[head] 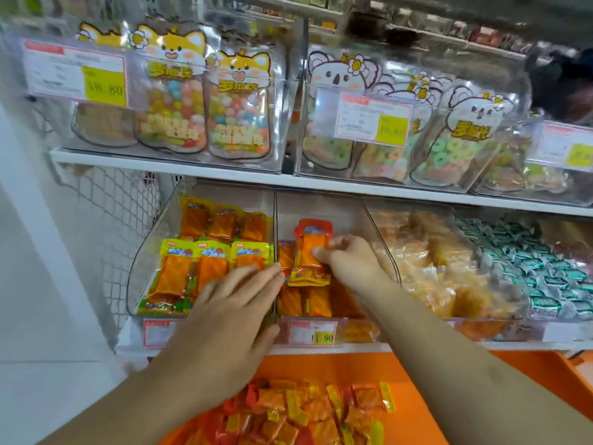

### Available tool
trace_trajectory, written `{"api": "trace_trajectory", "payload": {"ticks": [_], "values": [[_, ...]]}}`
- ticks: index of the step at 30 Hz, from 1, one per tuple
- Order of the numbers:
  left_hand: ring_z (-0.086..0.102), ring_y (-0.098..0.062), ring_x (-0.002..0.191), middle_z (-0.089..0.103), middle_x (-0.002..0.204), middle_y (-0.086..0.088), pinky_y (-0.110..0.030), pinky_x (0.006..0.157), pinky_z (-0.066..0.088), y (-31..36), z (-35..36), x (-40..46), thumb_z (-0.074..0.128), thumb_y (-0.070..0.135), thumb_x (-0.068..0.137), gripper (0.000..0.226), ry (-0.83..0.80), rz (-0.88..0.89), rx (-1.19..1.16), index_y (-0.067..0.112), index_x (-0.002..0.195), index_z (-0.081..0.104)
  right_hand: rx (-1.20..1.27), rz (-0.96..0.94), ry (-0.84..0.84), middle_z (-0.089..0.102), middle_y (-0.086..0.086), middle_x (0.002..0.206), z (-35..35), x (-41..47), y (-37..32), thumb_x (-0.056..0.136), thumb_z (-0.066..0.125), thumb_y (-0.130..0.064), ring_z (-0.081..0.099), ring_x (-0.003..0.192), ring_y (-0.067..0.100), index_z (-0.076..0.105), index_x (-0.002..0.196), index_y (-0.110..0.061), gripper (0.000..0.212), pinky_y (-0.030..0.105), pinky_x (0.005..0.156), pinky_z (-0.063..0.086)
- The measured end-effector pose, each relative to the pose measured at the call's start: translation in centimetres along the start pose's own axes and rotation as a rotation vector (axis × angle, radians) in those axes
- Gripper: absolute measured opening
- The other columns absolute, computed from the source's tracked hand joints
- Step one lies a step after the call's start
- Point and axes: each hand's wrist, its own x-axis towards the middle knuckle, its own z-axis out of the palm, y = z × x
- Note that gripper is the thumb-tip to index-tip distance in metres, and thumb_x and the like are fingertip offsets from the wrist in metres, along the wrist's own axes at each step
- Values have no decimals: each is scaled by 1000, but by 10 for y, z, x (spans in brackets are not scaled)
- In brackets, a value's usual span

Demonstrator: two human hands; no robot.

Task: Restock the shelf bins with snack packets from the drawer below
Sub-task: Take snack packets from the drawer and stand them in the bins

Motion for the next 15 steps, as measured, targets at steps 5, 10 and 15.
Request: {"api": "trace_trajectory", "payload": {"ticks": [5,10,15], "values": [[33,-14,143,48,158,8,-38,114,16,-16,21,7,69,44,88,72,89,29,79,25,154,47,-346,-28,-44,77,7,111,41,68,16,86,82,-24,72,101,22,76,108,-11,27,34,88,59],[43,-17,133,59,148,7,-42,107,26,-18,25,9,45,43,85,64,181,39,114,25,144,60,-666,-143,-39,71,16,125,60,88,24,92,74,-35,64,120,33,71,117,-6,38,33,96,50],[45,-15,128,58,148,10,-39,101,30,-15,19,3,52,41,83,65,210,83,132,24,145,60,-832,-157,-61,73,12,120,60,92,29,95,67,-49,66,116,32,71,117,-10,44,36,97,53]]}}
